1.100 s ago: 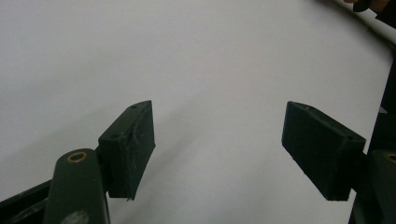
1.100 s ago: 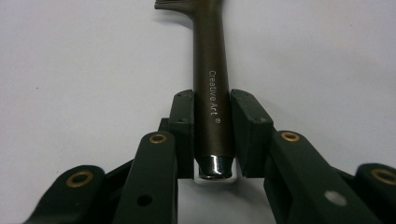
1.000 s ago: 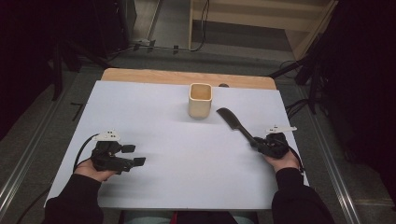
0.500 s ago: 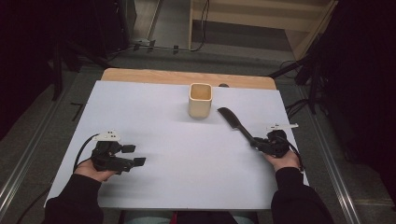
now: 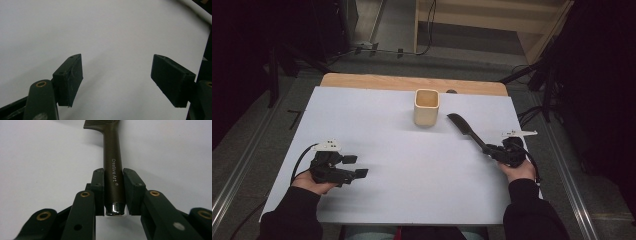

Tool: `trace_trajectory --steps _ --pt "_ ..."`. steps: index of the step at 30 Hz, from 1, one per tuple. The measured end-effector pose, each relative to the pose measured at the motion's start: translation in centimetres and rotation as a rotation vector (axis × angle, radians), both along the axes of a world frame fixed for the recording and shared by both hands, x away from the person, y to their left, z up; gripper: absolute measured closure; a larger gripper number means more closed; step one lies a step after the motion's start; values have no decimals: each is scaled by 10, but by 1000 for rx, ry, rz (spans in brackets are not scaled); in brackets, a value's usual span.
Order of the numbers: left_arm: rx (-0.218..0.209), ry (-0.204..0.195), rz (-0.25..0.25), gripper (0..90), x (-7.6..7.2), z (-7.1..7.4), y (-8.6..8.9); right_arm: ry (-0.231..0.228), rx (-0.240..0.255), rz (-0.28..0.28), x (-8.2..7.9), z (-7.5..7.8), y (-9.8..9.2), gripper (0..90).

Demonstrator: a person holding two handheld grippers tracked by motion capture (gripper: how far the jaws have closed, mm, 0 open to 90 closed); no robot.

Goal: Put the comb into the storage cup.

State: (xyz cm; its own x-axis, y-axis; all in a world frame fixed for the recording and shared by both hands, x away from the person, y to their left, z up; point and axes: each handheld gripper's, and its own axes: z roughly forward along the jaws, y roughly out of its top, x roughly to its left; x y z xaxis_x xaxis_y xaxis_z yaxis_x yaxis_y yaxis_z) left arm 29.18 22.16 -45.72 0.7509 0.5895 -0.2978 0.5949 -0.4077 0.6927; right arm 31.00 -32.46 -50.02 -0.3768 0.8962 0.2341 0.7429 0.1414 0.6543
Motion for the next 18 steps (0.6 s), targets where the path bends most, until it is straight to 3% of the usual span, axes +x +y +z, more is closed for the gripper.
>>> trace_trajectory --steps 8,18 --pt "-1 16 4 264 1 0 -1 -17 41 -14 -3 12 3 704" --pt "-5 52 -1 264 1 1 -6 -27 55 -103 -15 28 3 704"
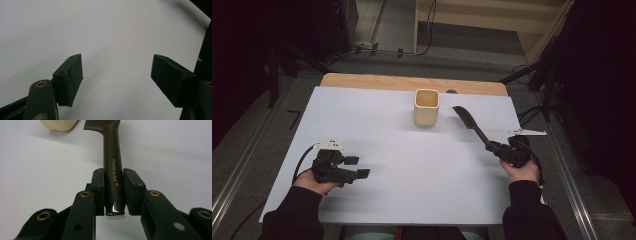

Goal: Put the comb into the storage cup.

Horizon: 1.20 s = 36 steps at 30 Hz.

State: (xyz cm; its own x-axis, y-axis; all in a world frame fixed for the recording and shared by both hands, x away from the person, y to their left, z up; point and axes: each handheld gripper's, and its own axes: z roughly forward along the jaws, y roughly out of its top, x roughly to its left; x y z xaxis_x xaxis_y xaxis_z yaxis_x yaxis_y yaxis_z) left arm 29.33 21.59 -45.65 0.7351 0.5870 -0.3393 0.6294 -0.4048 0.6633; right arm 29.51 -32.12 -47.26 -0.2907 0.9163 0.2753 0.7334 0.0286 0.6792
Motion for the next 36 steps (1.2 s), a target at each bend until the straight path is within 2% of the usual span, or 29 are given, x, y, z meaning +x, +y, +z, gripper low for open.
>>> trace_trajectory --steps 2,6,11,14,19,26,30,36 --pt "-3 8 -6 264 0 1 -2 -1 9 -28 -5 6 1 704" --pt "-14 16 -1 263 1 4 -6 7 -27 -51 -10 11 6 704" --pt "-17 22 -4 263 3 7 -13 16 -47 -74 -15 16 13 704" --pt "-18 29 -8 262 5 9 -19 21 -35 -88 -18 19 18 704" --pt "-18 36 -33 259 7 12 -31 3 -36 -105 -24 26 26 704" --pt "-30 44 -55 239 13 18 -45 -10 -71 -121 -30 31 43 704" --pt "-30 54 -66 239 18 22 -53 -10 -49 -140 -35 33 50 704" --pt "-36 54 -74 239 23 26 -66 -38 -37 -178 -44 34 58 703"
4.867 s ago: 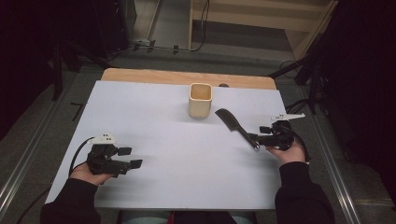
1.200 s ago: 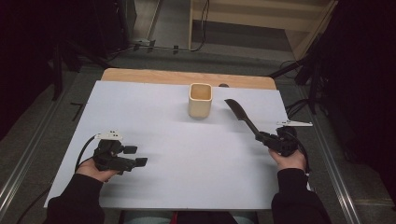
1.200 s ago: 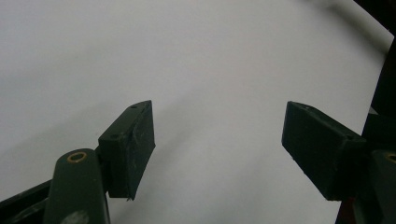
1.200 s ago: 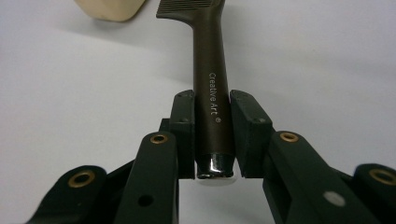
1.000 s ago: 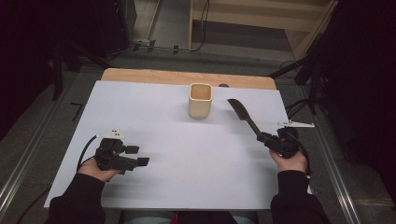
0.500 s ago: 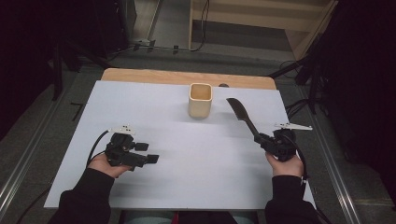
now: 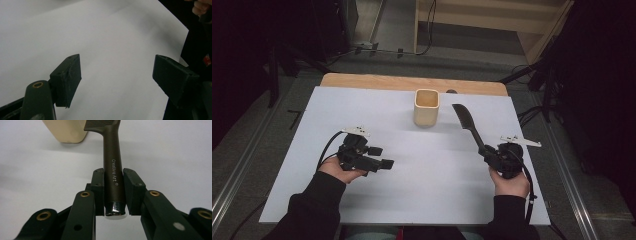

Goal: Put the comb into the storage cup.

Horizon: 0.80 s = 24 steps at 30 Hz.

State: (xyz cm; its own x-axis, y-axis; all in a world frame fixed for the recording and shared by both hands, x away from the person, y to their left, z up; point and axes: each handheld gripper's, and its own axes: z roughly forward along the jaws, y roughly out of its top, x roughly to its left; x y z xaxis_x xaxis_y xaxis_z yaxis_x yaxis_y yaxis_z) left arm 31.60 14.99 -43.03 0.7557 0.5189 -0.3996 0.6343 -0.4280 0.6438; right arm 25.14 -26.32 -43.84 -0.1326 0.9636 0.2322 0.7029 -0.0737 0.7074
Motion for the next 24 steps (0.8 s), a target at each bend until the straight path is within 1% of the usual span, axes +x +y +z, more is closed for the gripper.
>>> trace_trajectory --steps 1,3,4,6,8,15,17,18,19,21,24 --pt "0 0 0 239 0 0 0 -8 -6 -4 -2 -1 1 704" --pt "-9 -2 -1 239 2 1 -6 -18 5 -21 -6 -3 3 704" --pt "-6 -3 -3 239 3 2 -8 -22 5 -21 -7 -5 5 704" --pt "-16 -1 -1 239 4 3 -12 -27 -2 -28 -10 -7 8 704" --pt "-20 -3 -8 239 6 5 -16 -40 4 -31 -12 -9 10 703" --pt "-28 11 -12 240 10 7 -30 -85 -7 -56 -19 -13 18 703" --pt "-30 8 -11 241 12 8 -34 -105 -16 -65 -21 -16 22 703" --pt "-28 7 -14 241 12 9 -36 -115 -15 -73 -22 -18 24 703" --pt "-36 7 -13 242 13 10 -39 -121 -14 -72 -23 -19 25 703" --pt "-38 4 -15 242 14 11 -43 -133 -3 -76 -24 -23 27 703" --pt "-31 -5 -23 243 15 13 -51 -147 0 -83 -26 -26 31 703"
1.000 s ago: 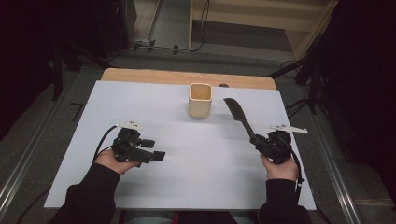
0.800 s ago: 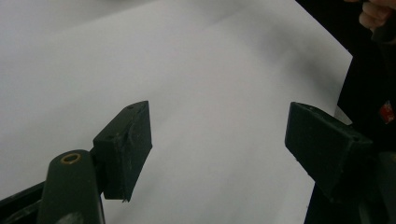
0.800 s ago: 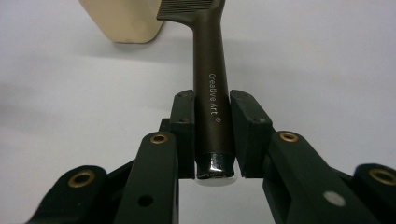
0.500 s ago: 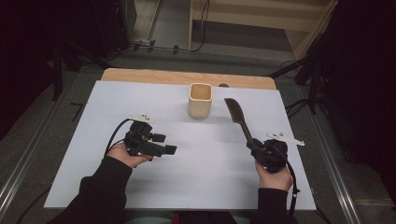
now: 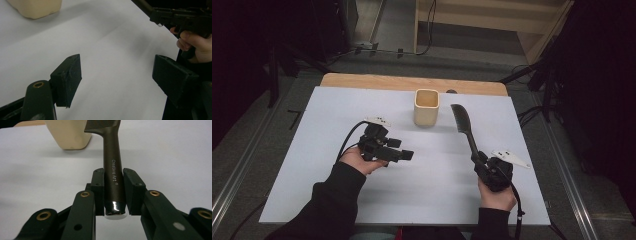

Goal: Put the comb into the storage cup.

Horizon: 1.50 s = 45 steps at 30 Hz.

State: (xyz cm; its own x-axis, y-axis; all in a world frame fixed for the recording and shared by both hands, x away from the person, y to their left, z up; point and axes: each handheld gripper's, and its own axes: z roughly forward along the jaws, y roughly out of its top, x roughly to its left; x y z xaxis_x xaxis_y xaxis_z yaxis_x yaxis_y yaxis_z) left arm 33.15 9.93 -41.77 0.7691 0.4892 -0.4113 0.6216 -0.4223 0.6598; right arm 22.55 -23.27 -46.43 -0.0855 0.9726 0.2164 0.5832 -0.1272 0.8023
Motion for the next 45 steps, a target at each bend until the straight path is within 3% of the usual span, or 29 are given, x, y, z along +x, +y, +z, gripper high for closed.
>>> trace_trajectory --steps 9,19,22,28,33,45 --pt "10 -1 -1 249 3 1 -19 -50 5 -22 -5 -7 7 703" --pt "9 -26 8 249 8 3 -39 -69 14 -37 -6 -11 14 703" --pt "-7 -12 17 249 9 4 -45 -82 15 -45 -6 -11 16 703" --pt "7 -12 20 250 11 3 -52 -94 23 -55 -6 -12 20 703" --pt "6 -42 27 257 12 3 -62 -108 13 -65 -7 -14 24 703" --pt "19 -65 26 257 15 4 -84 -127 20 -75 -7 -16 29 703"
